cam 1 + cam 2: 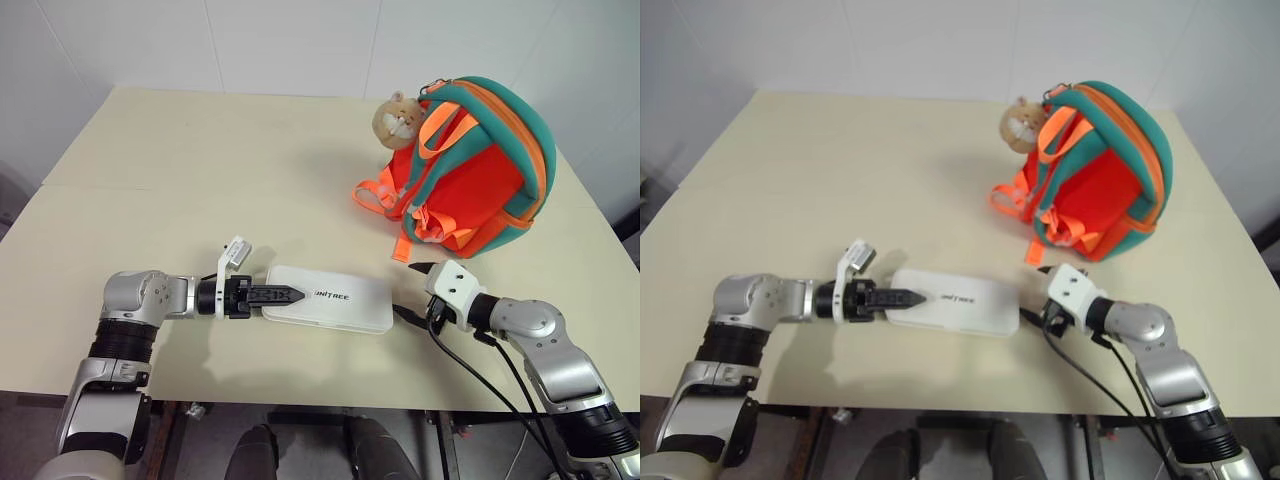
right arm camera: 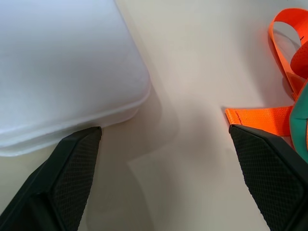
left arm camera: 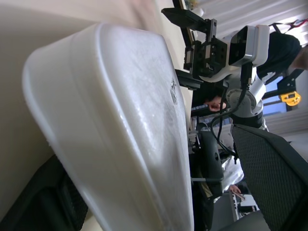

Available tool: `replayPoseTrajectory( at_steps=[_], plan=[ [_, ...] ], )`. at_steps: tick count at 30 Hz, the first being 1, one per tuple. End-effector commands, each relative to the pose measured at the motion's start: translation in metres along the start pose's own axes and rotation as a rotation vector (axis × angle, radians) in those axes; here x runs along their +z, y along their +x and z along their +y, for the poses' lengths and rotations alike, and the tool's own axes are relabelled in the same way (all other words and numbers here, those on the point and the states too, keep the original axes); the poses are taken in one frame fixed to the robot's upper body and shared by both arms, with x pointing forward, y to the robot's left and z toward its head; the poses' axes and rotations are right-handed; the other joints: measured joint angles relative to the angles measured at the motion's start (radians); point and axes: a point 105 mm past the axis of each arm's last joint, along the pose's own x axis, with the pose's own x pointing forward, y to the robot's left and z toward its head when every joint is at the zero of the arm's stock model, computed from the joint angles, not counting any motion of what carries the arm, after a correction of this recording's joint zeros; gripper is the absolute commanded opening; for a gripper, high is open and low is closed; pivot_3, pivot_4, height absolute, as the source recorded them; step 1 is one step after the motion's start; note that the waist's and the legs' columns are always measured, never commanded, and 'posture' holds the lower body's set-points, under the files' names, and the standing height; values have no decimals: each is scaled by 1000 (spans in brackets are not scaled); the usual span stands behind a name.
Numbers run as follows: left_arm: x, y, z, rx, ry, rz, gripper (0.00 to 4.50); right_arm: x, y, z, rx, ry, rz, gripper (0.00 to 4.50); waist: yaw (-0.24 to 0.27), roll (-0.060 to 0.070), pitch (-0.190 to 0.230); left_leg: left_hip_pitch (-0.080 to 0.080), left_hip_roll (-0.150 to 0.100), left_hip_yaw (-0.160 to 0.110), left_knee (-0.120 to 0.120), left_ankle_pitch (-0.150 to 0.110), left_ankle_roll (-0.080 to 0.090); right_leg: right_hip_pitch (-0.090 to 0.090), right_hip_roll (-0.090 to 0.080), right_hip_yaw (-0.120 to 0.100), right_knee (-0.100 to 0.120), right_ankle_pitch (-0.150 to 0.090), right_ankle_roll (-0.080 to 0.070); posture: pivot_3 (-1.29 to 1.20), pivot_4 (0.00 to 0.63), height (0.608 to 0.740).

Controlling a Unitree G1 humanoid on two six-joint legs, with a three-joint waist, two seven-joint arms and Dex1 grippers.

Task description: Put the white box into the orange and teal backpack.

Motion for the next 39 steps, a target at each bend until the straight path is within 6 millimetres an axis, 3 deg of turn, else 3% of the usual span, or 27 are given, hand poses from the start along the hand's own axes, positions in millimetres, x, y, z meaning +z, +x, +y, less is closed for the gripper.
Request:
replayPoseTrajectory(
  at_steps=[1, 15, 25, 30, 36, 39],
  plan=[
    [0, -1, 2, 6, -2, -30, 4431, 11, -3, -4, -12, -23, -40, 4500, 1, 0, 0, 0, 0, 0, 0, 0, 0, 0, 0, 0, 0, 0, 0, 0, 150, 740],
    [5, -37, 3, 57, 6, -11, 4431, 12, -5, -5, -6, -30, -43, 4500, -3, 0, 0, 0, 0, 0, -1, 0, 0, 0, 0, 0, -1, 0, 0, 0, 150, 740],
    [6, -34, -2, 11, 37, 30, 4431, 12, -4, -6, -6, -32, -43, 4500, 0, 0, 0, 0, 0, 0, -2, 0, 0, 0, 0, 0, -3, 0, -1, 0, 150, 740],
    [13, -31, -3, -9, 55, 5, 3316, 12, -5, -7, -8, -31, -43, 4500, 1, 0, 0, -1, 0, 0, -2, 0, 0, 0, 0, 0, -3, 0, -1, 0, 150, 740],
    [15, -28, -5, -25, 55, 3, 1437, 12, -6, -7, -12, -29, -42, 4500, 0, 0, 0, -1, 0, 0, -2, 0, 0, -1, 0, 0, -3, 0, -1, 0, 150, 740],
    [16, -28, -7, -38, 54, -2, 1249, 13, -6, -7, -10, -27, -46, 4500, 0, 0, 0, -1, 0, 0, -1, 0, 0, -1, 0, 0, -3, 0, -1, 0, 150, 740]
  ],
)
